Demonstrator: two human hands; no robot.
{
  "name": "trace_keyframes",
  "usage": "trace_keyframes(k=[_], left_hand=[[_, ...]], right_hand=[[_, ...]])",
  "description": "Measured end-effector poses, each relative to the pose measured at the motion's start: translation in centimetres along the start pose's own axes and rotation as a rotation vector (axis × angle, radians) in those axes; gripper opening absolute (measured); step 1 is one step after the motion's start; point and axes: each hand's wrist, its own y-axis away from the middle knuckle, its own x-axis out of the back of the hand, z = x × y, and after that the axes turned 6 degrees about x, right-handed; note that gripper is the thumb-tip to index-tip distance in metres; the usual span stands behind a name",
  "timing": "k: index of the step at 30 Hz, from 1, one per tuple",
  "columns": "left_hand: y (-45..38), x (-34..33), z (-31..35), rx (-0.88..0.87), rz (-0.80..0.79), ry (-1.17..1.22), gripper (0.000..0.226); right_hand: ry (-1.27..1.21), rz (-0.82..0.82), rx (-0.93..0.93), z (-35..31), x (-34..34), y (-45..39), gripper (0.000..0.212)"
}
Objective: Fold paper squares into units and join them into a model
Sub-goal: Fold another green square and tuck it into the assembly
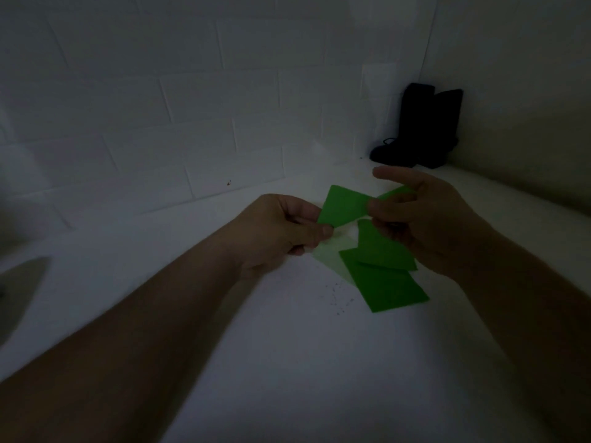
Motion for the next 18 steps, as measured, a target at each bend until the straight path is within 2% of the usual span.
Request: trace_keyframes(k=[3,7,11,18], left_hand=[[-0.5,0.3,-0.2,0.006,0.062,0.068,0.014],[-1.1,0.8,-0.7,0.008,0.141,0.093,0.016],[-1.3,1.0,-0.7,-0.004,0.183,0.156,0.020],[-1.6,1.1,-1.1,-0.017,0.273,0.132,0.025]], right_hand=[[0.047,0.011,-0.003,0.1,0.4,-0.2,0.058],[0.359,-0.069,0.041,0.5,0.7,0.1,0.062],[0.480,-0.061,0.058,0.8,0.8,0.0,0.066],[0.346,-0.036,-0.018,0.4,1.1,-0.1,0.061]])
